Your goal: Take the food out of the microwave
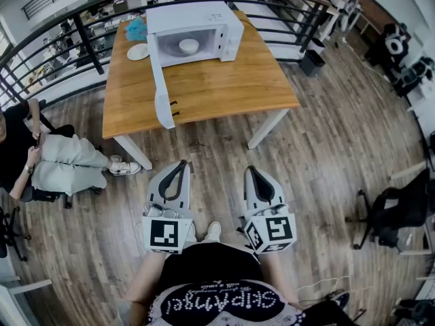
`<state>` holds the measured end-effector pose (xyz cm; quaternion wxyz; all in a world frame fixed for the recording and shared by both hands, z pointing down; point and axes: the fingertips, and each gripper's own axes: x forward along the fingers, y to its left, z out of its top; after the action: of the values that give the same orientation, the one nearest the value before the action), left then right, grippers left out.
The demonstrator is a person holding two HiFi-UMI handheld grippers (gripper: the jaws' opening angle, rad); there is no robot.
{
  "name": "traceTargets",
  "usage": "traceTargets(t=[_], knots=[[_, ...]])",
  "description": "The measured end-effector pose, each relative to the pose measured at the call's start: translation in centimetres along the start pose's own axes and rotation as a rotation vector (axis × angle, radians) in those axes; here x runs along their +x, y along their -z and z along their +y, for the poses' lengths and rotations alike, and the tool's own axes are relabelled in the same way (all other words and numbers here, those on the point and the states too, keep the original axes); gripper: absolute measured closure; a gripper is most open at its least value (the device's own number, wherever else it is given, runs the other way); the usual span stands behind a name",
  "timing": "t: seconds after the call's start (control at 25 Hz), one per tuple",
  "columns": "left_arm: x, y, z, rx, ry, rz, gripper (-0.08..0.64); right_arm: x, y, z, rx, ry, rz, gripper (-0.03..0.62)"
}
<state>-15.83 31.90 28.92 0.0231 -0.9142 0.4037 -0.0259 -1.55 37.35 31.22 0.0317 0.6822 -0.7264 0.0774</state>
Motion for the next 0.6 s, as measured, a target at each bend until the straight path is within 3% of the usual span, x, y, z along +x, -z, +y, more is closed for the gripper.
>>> traceTargets(t=[0.24, 0.6], knots=[[0.5, 0.1, -0.2, -0.039, 0.003, 0.007, 0.526, 0.4, -0.2, -0.4, -0.008, -0.008, -0.007, 0.557], [1.3, -0.1, -1.7, -0.029, -0.012, -0.003, 0.526, 0.1, -0.4, -1.9, -0.015, -0.025, -0.018, 0.557]])
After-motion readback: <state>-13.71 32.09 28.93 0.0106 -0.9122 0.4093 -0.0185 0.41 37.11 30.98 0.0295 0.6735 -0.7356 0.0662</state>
